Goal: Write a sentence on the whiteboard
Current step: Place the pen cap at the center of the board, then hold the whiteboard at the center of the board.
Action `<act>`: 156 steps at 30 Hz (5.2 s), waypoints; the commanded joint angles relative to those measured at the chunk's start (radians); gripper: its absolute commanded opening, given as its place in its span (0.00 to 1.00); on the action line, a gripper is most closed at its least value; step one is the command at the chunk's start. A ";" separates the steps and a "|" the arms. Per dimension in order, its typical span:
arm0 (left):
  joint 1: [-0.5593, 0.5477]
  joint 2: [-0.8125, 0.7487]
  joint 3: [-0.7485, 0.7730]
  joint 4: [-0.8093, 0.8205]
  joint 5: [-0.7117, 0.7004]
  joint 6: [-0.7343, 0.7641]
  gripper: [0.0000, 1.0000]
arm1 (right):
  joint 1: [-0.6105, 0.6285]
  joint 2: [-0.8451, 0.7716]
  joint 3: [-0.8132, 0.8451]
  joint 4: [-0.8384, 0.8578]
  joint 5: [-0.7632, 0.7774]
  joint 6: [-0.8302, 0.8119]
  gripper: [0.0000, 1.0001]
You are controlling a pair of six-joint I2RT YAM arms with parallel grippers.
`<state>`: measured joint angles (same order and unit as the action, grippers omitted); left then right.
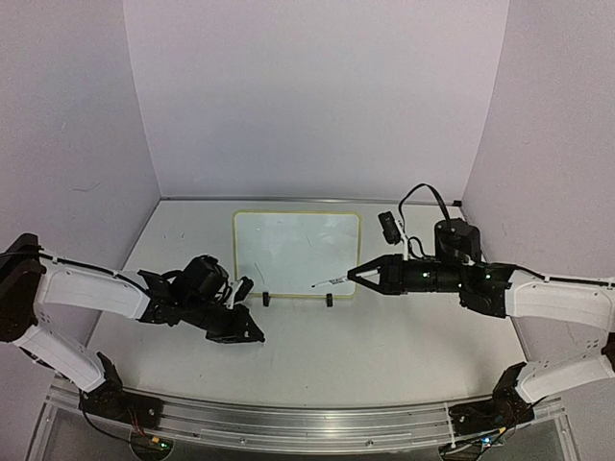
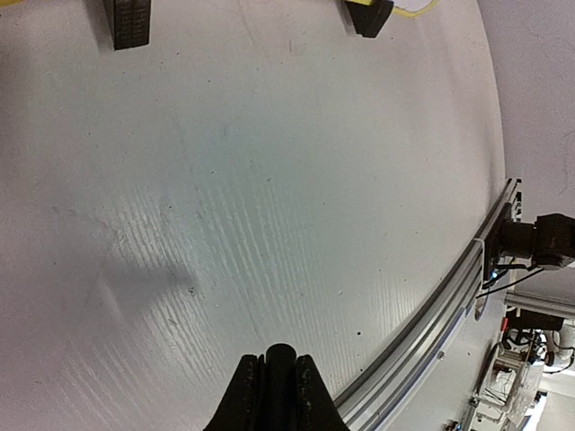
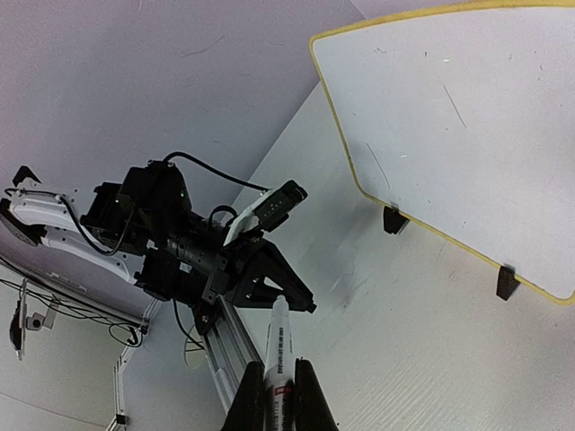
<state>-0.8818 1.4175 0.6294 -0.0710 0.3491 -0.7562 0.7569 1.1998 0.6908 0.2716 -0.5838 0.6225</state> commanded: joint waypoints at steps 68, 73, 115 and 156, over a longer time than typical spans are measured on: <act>0.351 0.165 0.567 -0.196 -0.220 0.487 0.80 | 0.029 -0.057 0.028 -0.015 0.230 -0.069 0.00; 0.351 0.192 0.574 -0.168 -0.159 0.481 0.79 | 0.029 -0.047 0.032 -0.008 0.226 -0.069 0.00; 0.463 0.105 0.368 0.033 0.164 0.575 0.90 | 0.067 0.027 0.107 -0.024 0.269 -0.098 0.00; 0.556 0.160 0.188 0.308 0.444 0.745 0.08 | 0.178 0.435 0.490 0.026 0.341 -0.178 0.00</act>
<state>-0.3317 1.6096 0.8268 0.2041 0.7460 -0.0341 0.9264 1.6129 1.1247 0.2870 -0.2700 0.4745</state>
